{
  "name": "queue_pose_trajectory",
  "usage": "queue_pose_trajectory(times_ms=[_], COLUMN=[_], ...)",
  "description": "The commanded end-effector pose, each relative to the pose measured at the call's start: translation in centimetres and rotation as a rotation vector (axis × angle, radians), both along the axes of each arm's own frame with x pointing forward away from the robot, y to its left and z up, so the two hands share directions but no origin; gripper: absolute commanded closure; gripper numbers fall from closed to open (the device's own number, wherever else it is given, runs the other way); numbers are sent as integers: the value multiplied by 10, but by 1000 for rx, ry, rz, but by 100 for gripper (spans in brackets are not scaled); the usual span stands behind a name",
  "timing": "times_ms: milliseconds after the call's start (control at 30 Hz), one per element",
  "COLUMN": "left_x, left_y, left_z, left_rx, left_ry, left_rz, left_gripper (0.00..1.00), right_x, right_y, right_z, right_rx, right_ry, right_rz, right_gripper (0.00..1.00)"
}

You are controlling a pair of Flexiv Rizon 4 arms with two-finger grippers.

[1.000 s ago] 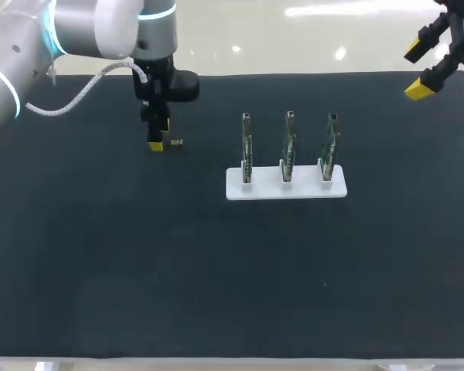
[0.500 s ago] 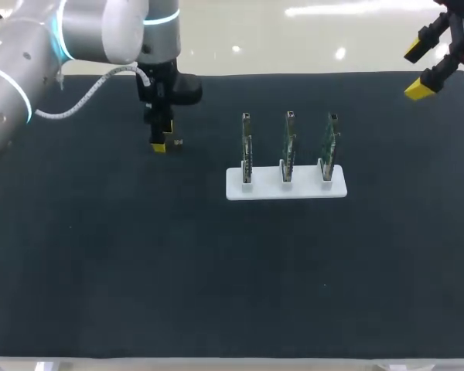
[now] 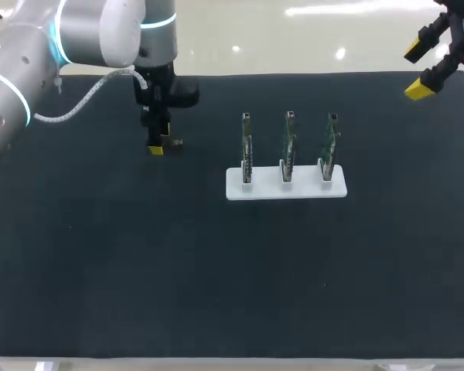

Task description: Pick up the optical module with the left hand, and insert it into the network port with the right hand.

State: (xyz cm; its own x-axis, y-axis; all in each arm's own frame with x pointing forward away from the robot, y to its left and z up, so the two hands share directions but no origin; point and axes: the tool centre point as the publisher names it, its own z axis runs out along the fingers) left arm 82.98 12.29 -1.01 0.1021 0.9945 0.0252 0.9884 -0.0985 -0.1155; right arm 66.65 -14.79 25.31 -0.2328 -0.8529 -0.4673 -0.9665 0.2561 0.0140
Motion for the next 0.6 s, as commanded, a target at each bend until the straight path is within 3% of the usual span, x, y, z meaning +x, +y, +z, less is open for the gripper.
queue_pose_trajectory(times_ms=[33, 233, 333, 467, 600], left_x=[4, 5, 5, 6, 7], left_y=[0, -2, -2, -3, -3], left_z=[-1, -1, -1, -2, -4], left_rx=[1, 0, -1, -2, 2], left_ry=[7, 5, 2, -6, -13], left_rz=[-3, -6, -8, -9, -8], left_gripper=[0, 3, 26, 27, 50], right_x=[0, 0, 0, 0, 0], right_y=[0, 0, 0, 0, 0], right_z=[0, 0, 0, 0, 0], right_rx=[1, 1, 1, 1, 1], right_ry=[-1, -1, -1, -1, -1], right_rz=[0, 0, 0, 0, 0], right_gripper=[0, 0, 0, 0, 0])
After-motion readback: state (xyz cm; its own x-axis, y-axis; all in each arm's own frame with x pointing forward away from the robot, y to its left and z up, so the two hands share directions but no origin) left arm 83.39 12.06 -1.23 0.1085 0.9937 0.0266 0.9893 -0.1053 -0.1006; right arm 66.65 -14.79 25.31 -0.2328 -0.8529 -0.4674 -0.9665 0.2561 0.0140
